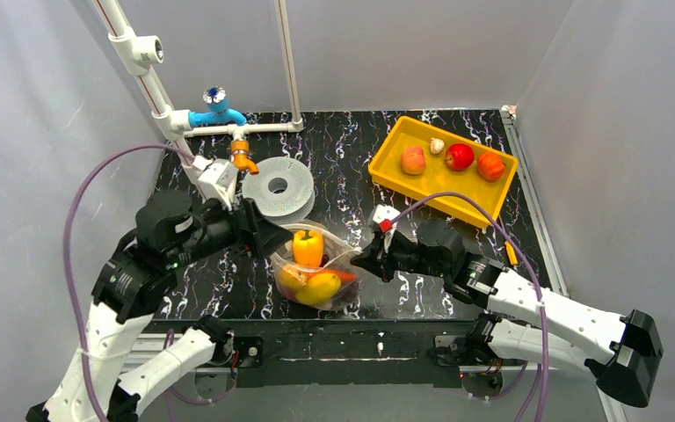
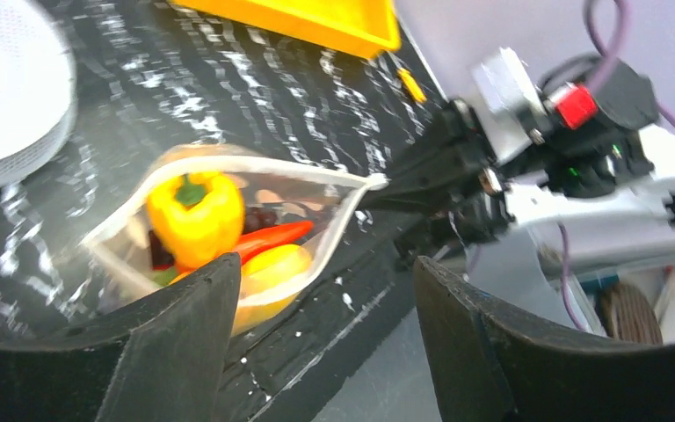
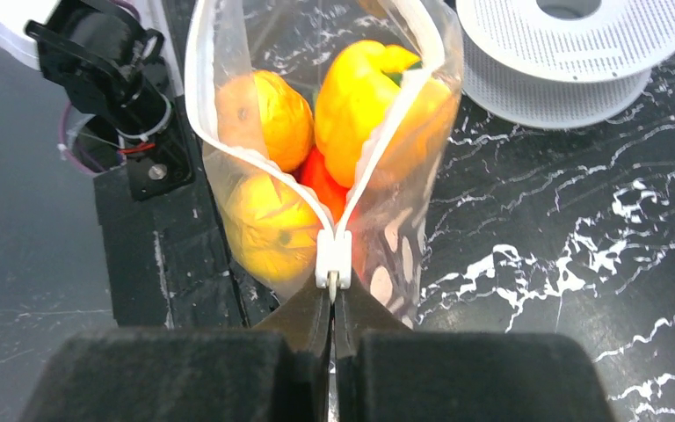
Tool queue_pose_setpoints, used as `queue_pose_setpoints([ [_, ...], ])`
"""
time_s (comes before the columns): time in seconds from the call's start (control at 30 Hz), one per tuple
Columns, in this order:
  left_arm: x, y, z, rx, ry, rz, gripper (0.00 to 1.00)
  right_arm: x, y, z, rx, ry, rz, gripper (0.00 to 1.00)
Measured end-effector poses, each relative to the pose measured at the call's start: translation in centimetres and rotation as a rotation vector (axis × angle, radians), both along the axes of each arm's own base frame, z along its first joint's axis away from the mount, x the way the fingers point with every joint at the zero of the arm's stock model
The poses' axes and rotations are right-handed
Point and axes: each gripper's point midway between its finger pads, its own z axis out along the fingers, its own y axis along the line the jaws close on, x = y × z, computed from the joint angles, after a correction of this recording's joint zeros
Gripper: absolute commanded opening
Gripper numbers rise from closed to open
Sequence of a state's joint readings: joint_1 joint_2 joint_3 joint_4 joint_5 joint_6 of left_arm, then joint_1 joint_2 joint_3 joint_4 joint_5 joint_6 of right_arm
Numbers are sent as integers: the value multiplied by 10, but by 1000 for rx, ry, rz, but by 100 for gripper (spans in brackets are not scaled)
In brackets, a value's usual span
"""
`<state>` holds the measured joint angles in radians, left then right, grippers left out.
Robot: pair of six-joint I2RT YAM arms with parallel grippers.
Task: Place the food in the zip-top bag and seal the zipper
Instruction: Adjust the zipper food storage bag at the center of the board, then zip the zipper food storage bag at the center of the board.
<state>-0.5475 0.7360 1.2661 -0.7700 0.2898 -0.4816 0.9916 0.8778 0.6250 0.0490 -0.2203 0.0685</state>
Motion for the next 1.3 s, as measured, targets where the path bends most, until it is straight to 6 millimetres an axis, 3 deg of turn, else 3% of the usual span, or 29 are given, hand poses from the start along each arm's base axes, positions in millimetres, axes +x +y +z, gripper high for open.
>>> queue_pose_setpoints([
  [0.1, 1, -25, -1, -5, -19, -157, 84, -1, 4, 11, 18, 7, 39, 1],
  [0.3, 3, -54, -35, 28, -68, -367, 88, -2, 4, 17, 22, 34, 85, 1],
  [0.5, 3, -77, -33, 62, -235, -537, 98, -6, 1, 14, 1, 70, 108, 1],
  [0.7, 7, -104, -43, 82, -333, -659, 98, -8, -2, 15, -20, 81, 119, 1],
  [0.93, 7, -134, -72, 73, -296, -761, 96, -6, -4, 24, -22, 73, 120, 1],
  [1.0, 7, -137, -79, 72, -287, -774, 93, -4, -4, 26, -21, 69, 116, 1],
  [1.1, 5, -137, -92, 80, -270, -785, 79, -3, -6, 26, -27, 67, 112, 1],
  [1.23, 4, -135, -99, 92, -271, -787, 46, -1, -10, 23, -45, 74, 108, 1],
  [1.3, 4, -132, -103, 103, -275, -780, 38, -1, -13, 23, -47, 75, 104, 1],
])
